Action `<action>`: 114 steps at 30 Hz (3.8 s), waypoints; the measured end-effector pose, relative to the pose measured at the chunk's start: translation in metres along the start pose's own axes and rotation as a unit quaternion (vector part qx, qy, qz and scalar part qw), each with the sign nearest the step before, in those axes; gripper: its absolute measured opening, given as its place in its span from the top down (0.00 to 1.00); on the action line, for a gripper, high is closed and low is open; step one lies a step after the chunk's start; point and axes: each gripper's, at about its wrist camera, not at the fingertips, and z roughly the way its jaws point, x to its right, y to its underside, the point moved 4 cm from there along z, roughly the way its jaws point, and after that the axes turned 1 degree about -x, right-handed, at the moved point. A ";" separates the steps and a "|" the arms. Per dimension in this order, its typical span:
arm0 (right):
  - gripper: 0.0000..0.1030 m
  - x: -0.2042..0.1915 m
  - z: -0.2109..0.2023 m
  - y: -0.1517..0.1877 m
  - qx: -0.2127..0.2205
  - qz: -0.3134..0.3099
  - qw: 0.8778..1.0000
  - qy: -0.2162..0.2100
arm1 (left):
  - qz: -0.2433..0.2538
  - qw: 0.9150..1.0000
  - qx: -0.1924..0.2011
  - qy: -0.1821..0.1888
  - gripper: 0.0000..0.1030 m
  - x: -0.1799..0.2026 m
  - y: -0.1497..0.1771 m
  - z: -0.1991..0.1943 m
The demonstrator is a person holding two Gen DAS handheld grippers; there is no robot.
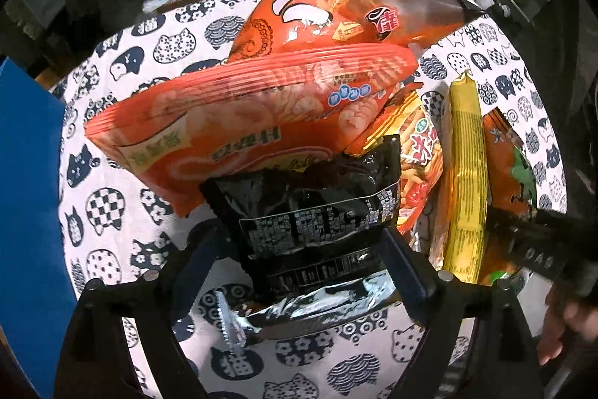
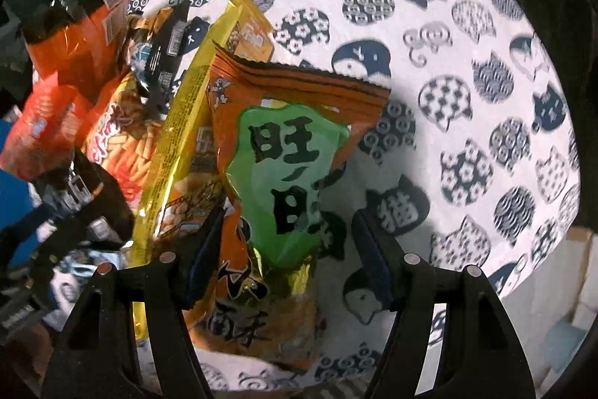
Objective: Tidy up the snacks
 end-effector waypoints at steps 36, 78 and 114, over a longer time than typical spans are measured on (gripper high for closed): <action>0.67 -0.020 -0.051 -0.003 0.074 -0.091 0.992 0.041 | 0.046 0.998 0.041 0.000 0.37 0.022 -0.004 -0.022; 0.67 -0.212 -0.158 0.009 0.173 -0.245 0.954 -0.004 | 0.017 0.981 0.172 -0.090 0.37 -0.121 0.035 -0.179; 0.67 -0.446 -0.120 0.042 0.117 -0.371 0.918 -0.076 | -0.131 0.965 0.167 -0.156 0.37 -0.328 0.089 -0.191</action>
